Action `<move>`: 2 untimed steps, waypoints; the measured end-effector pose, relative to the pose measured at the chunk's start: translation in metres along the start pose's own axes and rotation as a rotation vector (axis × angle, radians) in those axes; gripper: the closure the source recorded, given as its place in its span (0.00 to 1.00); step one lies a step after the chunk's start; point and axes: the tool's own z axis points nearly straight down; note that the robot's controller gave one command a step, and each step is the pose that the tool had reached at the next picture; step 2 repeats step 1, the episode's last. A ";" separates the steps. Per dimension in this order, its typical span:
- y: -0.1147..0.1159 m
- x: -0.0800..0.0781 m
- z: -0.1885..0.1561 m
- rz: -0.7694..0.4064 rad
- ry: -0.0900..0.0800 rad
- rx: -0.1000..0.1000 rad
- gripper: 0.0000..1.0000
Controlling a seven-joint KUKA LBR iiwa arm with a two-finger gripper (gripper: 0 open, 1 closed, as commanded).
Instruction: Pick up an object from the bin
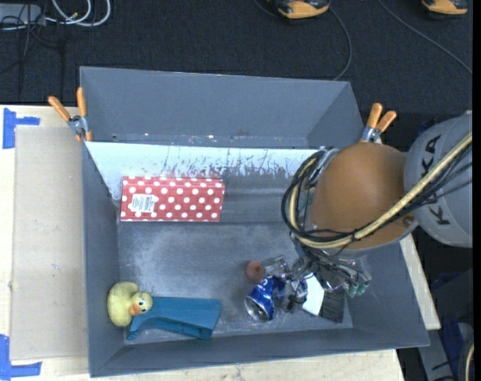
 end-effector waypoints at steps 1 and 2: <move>0.002 -0.001 -0.078 0.003 -0.010 0.003 1.00; 0.002 -0.001 -0.078 0.003 -0.010 0.003 1.00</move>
Offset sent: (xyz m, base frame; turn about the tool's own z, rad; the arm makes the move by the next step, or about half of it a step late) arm 0.0602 0.0117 -0.0937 0.1031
